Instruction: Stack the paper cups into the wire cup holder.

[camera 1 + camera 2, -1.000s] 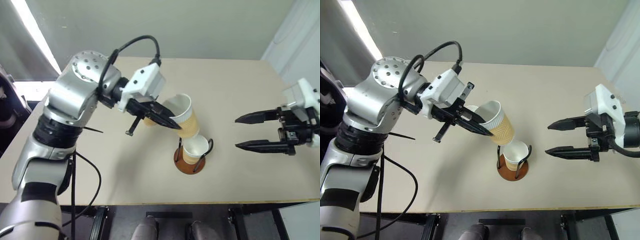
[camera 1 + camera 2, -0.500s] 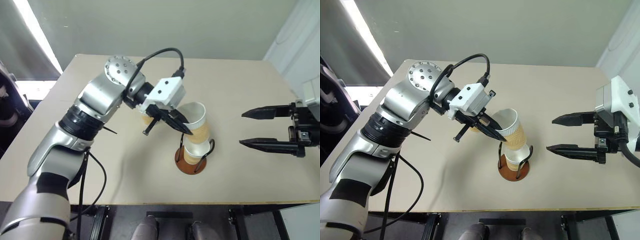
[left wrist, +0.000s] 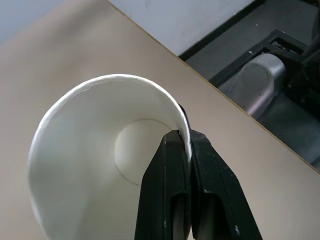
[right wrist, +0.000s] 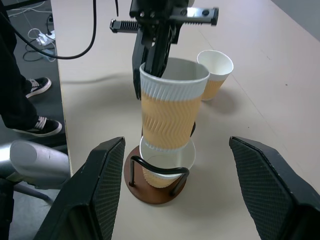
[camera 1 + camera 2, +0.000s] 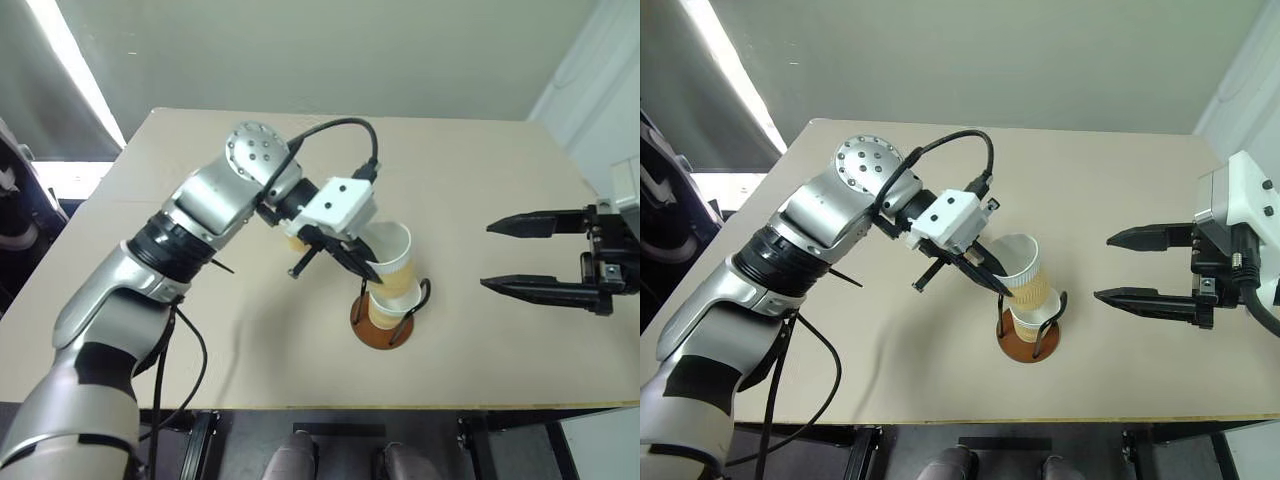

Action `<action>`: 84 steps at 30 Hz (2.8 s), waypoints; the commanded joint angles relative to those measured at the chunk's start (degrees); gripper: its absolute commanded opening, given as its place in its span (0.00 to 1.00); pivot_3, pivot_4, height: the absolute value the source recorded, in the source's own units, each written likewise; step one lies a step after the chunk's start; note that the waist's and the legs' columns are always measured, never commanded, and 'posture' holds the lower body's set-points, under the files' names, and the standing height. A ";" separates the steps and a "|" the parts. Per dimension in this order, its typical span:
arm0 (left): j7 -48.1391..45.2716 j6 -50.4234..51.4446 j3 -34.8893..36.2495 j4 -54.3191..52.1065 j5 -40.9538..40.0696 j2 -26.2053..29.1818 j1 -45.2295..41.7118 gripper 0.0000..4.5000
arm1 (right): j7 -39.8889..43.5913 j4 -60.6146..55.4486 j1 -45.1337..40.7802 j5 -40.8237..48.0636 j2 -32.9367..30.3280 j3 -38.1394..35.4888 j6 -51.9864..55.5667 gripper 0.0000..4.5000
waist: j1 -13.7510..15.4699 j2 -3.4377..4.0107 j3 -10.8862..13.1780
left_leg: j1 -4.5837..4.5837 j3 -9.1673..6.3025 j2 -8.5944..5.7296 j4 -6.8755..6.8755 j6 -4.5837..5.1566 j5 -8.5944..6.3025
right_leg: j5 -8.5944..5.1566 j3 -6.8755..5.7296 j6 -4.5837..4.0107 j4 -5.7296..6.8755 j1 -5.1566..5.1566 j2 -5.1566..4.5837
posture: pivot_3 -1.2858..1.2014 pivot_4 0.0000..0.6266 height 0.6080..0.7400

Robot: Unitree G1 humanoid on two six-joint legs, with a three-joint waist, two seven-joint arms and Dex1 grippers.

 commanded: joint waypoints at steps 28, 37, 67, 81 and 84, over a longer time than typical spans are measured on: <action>-0.86 -2.51 7.37 3.87 6.21 -6.26 -0.32 0.99 | -0.99 0.59 -1.08 0.22 -1.18 -0.89 -1.32 0.75 | 0.14 0.00 0.00 | -0.12 0.02 -0.01 0.32 0.10 -0.06 | 0.02 0.00 0.08 0.06 0.00 0.00 | 0.52 0.24 1.00; 11.57 -5.99 12.61 10.62 21.57 -2.40 3.33 0.99 | -4.22 2.59 -8.39 4.99 1.45 4.74 -2.60 0.75 | -0.03 0.03 -0.02 | -0.05 0.05 -0.01 0.38 0.11 -0.07 | 0.01 0.03 0.12 0.12 0.02 0.01 | 0.52 0.24 1.00; 26.34 -12.09 11.90 27.49 48.30 -3.28 3.92 0.99 | 1.10 8.61 -13.06 -1.47 2.22 13.28 -8.06 0.75 | 0.12 0.02 -0.01 | -0.32 0.02 -0.04 0.61 0.21 -0.13 | 0.02 0.04 0.12 0.16 -0.21 0.00 | 0.52 0.24 1.00; 20.67 -16.74 11.80 30.01 46.94 -4.39 6.09 0.80 | 2.07 9.76 -12.10 -4.43 2.59 13.27 -9.18 0.75 | 0.14 0.02 -0.01 | -0.35 0.03 -0.05 0.64 0.21 -0.13 | 0.02 0.05 0.13 0.21 -0.26 0.00 | 0.52 0.24 1.00; 19.73 -18.44 12.01 31.43 46.65 -4.39 6.27 0.55 | 2.74 11.24 -10.73 -6.78 2.78 12.68 -10.93 0.75 | 0.15 0.02 -0.01 | -0.35 0.02 -0.05 0.65 0.21 -0.13 | 0.02 0.05 0.13 0.23 -0.27 0.00 | 0.52 0.24 1.00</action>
